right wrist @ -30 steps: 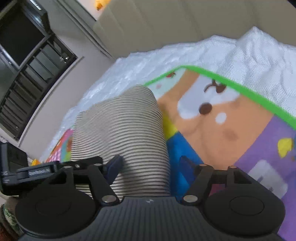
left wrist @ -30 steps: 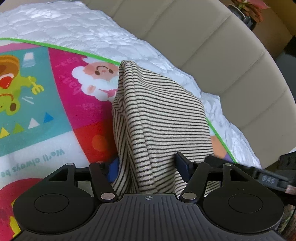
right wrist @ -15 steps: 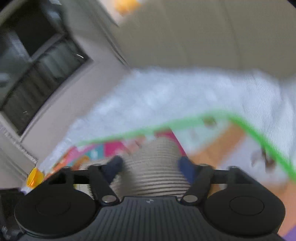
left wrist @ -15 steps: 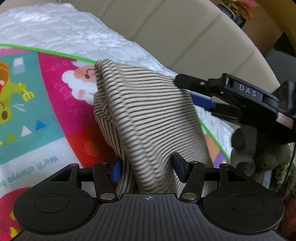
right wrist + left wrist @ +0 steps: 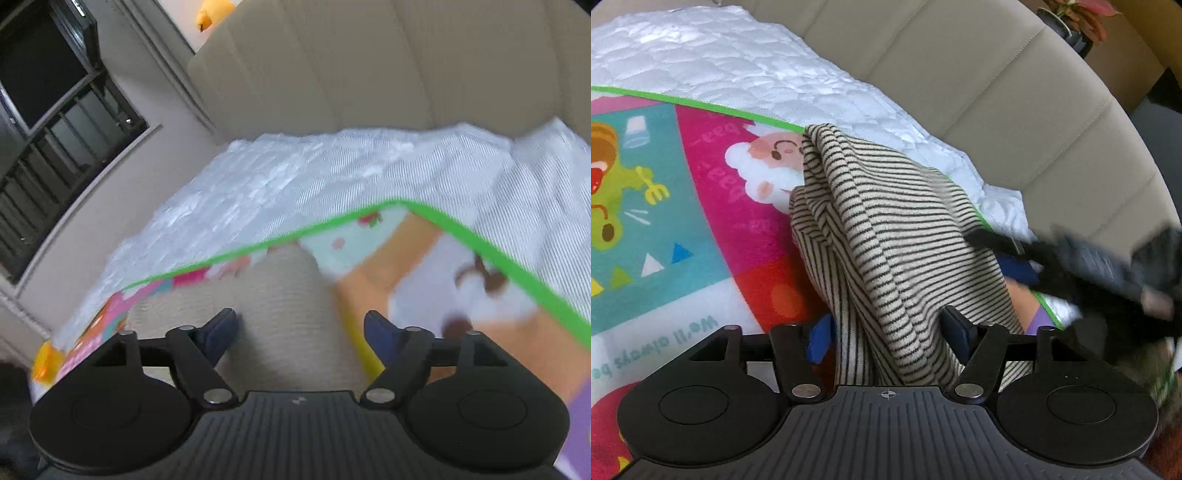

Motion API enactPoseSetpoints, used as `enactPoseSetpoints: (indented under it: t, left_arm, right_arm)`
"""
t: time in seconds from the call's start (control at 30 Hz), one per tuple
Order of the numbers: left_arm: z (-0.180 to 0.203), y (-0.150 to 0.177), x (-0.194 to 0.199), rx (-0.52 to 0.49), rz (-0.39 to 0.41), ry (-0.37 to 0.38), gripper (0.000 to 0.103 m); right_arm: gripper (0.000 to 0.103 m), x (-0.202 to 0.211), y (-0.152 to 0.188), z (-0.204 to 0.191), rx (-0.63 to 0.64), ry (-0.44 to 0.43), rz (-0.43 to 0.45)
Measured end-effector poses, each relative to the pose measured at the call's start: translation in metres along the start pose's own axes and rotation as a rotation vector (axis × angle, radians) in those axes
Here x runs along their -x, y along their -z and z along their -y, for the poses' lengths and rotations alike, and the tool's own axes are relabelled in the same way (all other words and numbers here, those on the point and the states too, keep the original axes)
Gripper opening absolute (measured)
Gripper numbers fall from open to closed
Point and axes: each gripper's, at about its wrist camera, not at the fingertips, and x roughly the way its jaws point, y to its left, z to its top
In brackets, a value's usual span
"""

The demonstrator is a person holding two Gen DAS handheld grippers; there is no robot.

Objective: Fold clothes

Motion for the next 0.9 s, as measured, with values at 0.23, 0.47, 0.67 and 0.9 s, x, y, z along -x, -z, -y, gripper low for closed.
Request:
enactPoseSetpoints:
  t: [0.23,0.47,0.67,0.9]
  left_arm:
    - [-0.003,0.001,0.0,0.013,-0.008,0.03,0.067]
    - [-0.004,-0.02,0.028,-0.034,0.109,-0.034,0.066]
    - [0.027,-0.044,0.05,-0.133,0.216,0.058,0.066]
    - [0.028,-0.059,-0.019,-0.175,0.059,-0.05,0.066]
  right_arm:
    - [0.067,0.012,0.051,-0.004,0.109,-0.034,-0.122]
    - [0.058,0.024,0.064,-0.025,0.167,0.061,-0.11]
    - [0.061,0.018,0.065,-0.032,0.209,0.076,-0.114]
    - [0.069,0.028,0.065,-0.031,0.233,0.069,-0.1]
